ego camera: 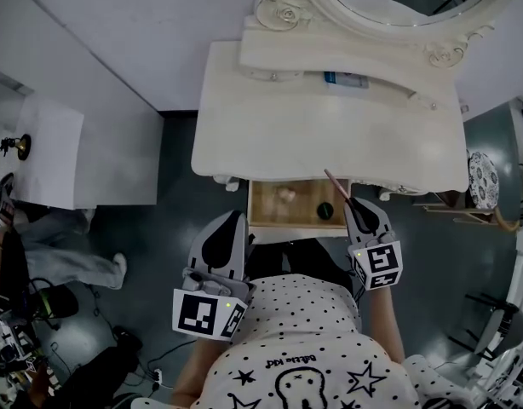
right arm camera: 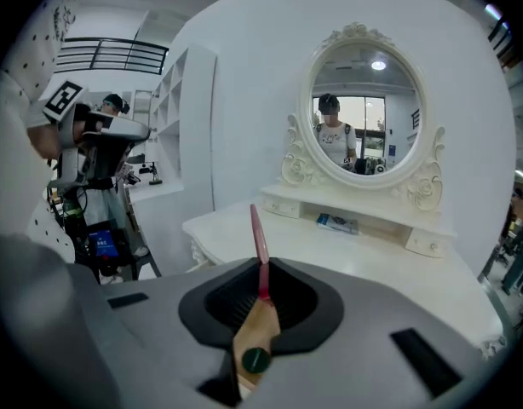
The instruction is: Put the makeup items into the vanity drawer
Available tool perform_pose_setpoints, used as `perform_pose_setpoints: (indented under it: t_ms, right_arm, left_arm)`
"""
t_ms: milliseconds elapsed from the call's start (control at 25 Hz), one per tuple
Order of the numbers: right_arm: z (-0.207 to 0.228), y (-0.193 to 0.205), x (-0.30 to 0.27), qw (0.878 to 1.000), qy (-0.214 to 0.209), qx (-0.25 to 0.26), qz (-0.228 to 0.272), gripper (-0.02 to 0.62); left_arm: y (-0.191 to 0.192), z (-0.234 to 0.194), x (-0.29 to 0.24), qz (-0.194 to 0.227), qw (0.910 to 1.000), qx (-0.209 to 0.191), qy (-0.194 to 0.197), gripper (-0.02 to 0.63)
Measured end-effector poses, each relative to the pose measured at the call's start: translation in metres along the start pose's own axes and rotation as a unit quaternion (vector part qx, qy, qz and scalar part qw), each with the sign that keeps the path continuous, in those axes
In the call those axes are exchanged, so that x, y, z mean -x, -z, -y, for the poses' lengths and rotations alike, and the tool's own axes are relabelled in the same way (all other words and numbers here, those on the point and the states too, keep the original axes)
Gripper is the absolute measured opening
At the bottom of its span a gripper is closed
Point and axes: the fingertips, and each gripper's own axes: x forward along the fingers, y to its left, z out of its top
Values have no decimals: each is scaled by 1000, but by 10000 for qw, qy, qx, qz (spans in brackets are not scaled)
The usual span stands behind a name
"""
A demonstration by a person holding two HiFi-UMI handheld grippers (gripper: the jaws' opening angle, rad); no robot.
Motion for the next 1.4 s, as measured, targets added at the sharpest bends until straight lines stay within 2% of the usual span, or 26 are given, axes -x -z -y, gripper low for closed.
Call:
perform_pose_setpoints:
  t_ms: [600, 880, 1400]
  right_arm:
    - [-13, 84, -63, 9891, -610, 418, -1276, 40]
    - [-13, 114, -89, 9749, -759, 820, -1928, 40]
    - [-12, 148, -118, 9498, -912, 1280, -2705, 40]
  left_arm:
    - [10, -1, 0, -161, 9998, 85, -101, -5]
    - [19, -4, -5, -315, 9993, 181, -112, -5]
    - [24, -13, -14, -368, 9988, 269, -197, -5]
